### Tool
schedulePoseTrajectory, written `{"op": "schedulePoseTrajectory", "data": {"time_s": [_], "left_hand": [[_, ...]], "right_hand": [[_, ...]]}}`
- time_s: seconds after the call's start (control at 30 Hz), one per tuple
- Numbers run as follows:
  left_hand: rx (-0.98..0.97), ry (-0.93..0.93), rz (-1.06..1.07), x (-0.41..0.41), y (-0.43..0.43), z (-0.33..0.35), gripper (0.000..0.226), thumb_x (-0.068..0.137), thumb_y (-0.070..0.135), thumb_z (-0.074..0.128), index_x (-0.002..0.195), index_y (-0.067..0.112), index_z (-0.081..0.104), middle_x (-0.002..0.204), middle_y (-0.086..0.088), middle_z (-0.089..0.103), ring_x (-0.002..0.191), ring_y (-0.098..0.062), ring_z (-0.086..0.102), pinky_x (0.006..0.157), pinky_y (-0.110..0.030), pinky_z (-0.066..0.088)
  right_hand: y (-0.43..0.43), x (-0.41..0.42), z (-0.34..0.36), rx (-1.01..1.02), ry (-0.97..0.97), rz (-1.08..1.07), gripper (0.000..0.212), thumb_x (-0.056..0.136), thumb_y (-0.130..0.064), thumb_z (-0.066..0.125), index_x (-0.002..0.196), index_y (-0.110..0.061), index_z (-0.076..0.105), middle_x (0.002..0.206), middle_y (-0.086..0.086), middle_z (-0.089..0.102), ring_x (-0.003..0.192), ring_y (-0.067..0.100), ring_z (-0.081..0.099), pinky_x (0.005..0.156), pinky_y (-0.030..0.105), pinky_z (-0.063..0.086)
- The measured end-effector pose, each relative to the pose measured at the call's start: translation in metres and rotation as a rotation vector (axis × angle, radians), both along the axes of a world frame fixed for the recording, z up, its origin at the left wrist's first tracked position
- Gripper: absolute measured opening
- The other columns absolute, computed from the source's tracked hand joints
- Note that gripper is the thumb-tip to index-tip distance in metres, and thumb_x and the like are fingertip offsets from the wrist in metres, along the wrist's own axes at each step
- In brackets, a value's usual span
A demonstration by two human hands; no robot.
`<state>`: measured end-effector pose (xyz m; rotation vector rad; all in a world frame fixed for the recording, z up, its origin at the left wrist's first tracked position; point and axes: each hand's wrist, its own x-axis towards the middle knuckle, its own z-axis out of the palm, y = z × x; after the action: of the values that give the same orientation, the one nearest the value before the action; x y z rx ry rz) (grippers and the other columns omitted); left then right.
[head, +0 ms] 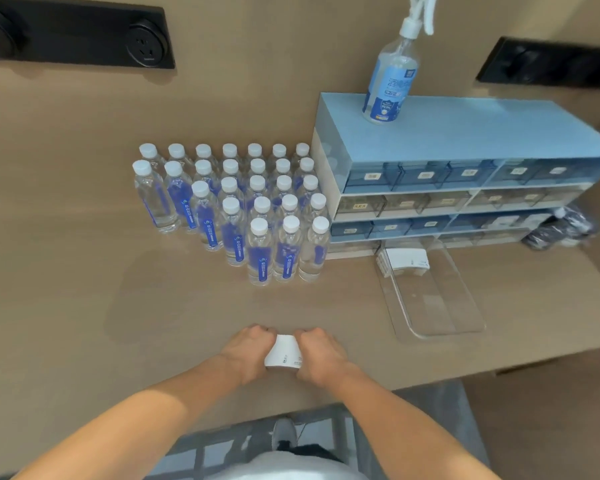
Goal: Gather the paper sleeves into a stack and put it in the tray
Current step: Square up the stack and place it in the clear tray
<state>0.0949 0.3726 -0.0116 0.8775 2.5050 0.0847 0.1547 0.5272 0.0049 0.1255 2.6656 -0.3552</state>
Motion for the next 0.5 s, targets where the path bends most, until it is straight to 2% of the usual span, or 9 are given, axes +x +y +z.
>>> {"op": "schedulePoseTrajectory", "data": {"time_s": [0.2, 0.5], "left_hand": [[0.048, -0.012, -0.141, 0.022, 0.007, 0.012, 0.038, 0.072, 0.016, 0.068, 0.108, 0.013, 0.054, 0.111, -0.011, 0.062, 0.101, -0.031, 0.061, 0.071, -0.032, 0.045], [0.049, 0.032, -0.318, 0.041, 0.069, 0.042, 0.040, 0.074, 0.018, 0.072, 0.108, 0.014, 0.053, 0.110, -0.008, 0.061, 0.098, -0.029, 0.061, 0.067, -0.031, 0.042]], "right_hand": [[-0.002, 0.043, 0.017, 0.038, -0.003, -0.106, 0.040, 0.069, -0.015, 0.074, 0.106, -0.015, 0.057, 0.105, 0.012, 0.066, 0.094, 0.036, 0.065, 0.074, 0.036, 0.051], [0.042, 0.088, 0.046, 0.065, 0.052, -0.281, 0.039, 0.071, -0.013, 0.075, 0.104, -0.012, 0.054, 0.102, 0.013, 0.064, 0.092, 0.036, 0.063, 0.064, 0.033, 0.041]]}}
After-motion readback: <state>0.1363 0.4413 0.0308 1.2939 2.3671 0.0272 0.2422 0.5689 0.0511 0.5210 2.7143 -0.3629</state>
